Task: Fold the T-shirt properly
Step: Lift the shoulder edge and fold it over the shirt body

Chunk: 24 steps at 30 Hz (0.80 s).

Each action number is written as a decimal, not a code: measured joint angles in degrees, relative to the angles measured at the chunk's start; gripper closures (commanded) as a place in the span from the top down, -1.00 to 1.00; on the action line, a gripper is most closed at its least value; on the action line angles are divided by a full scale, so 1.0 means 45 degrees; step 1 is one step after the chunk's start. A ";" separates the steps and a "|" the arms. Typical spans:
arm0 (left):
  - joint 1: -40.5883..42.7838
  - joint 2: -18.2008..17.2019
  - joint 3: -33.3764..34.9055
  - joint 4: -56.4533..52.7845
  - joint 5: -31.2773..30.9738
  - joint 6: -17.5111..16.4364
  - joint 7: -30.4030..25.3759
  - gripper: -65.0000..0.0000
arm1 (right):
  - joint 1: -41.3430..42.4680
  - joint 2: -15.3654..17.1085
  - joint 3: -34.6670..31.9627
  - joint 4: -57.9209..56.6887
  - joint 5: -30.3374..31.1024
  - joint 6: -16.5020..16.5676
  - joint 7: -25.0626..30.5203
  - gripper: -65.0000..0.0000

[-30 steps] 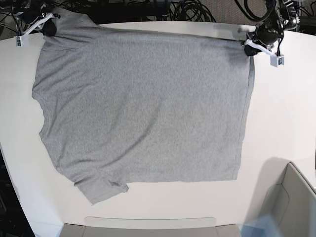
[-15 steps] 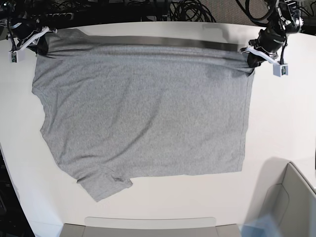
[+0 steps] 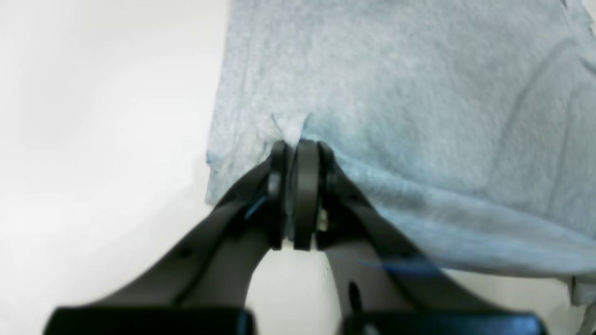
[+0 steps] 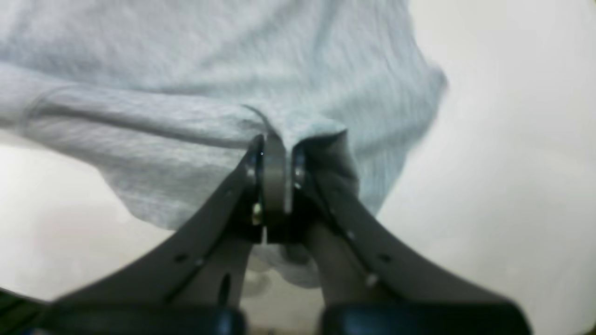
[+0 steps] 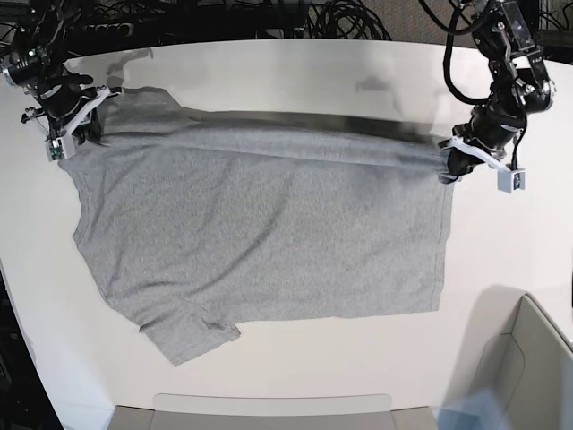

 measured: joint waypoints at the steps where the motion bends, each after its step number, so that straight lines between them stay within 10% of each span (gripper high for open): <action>1: -0.0170 -0.0010 0.0000 -0.0418 0.0010 0.0068 0.0000 -1.00 | 0.0185 0.0000 -0.0267 -0.0010 -0.0340 0.0000 0.0005 -1.00; 24: -0.3667 -0.0015 0.0889 -0.3905 0.2380 0.0015 -0.0151 -1.00 | 0.4187 0.0141 -0.2846 -0.4279 -0.2579 -0.0029 0.1030 -1.00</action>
